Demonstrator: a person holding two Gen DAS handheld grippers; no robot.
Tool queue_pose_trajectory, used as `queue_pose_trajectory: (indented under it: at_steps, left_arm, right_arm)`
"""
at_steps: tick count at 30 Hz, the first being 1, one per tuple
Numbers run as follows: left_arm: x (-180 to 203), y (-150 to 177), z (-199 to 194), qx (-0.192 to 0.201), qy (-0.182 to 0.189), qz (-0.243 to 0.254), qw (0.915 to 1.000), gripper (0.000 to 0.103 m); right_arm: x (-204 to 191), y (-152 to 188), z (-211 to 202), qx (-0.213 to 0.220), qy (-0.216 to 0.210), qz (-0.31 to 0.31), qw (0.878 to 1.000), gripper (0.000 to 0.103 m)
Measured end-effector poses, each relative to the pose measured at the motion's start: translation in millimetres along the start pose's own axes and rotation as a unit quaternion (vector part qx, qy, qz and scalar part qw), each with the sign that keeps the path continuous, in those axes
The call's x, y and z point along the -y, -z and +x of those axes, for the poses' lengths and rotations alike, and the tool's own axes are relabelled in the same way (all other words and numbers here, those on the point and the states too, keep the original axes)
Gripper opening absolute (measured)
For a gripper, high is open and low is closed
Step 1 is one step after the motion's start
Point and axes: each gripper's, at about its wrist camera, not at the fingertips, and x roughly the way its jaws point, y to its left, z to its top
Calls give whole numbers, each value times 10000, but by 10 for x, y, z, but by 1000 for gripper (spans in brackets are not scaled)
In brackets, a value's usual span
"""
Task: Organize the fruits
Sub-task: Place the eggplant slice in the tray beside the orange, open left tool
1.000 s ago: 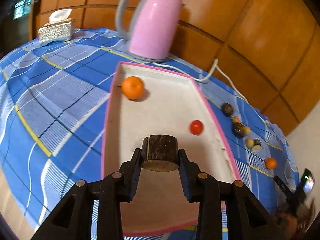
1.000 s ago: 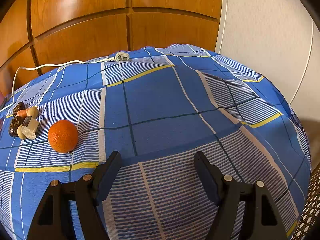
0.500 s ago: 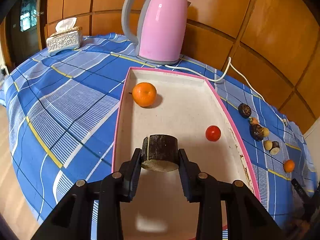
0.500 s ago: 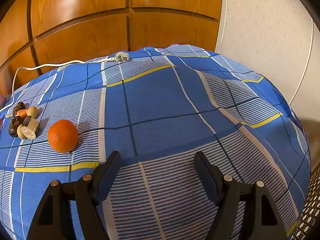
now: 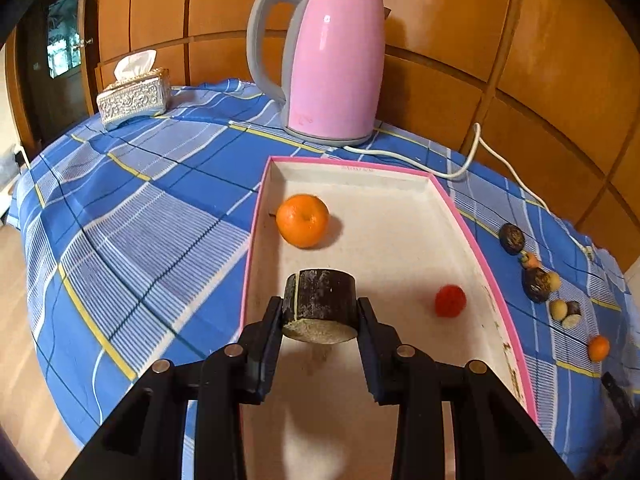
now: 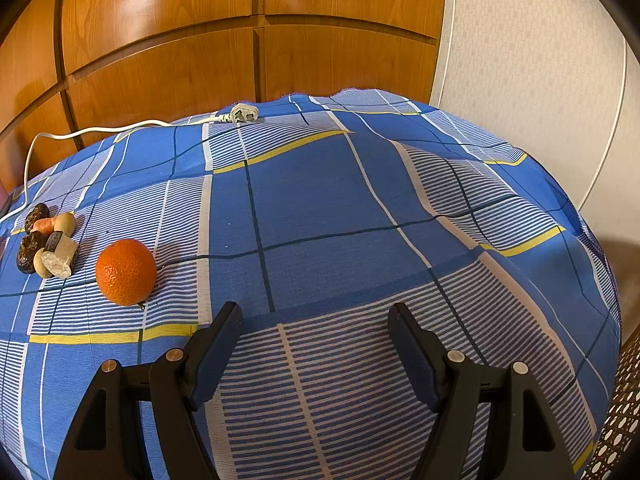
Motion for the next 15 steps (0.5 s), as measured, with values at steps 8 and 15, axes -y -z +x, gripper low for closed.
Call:
queue_pose_trajectory:
  at_steps: [8, 15]
  left_arm:
    - [10, -135, -3, 317, -195, 18, 9993, 57]
    - [-10, -8, -120, 308, -163, -231, 9991, 66]
  right_arm:
    - [-5, 0, 2, 1, 3, 0, 10000, 76]
    - [2, -1, -3, 2, 2, -2, 10000, 76]
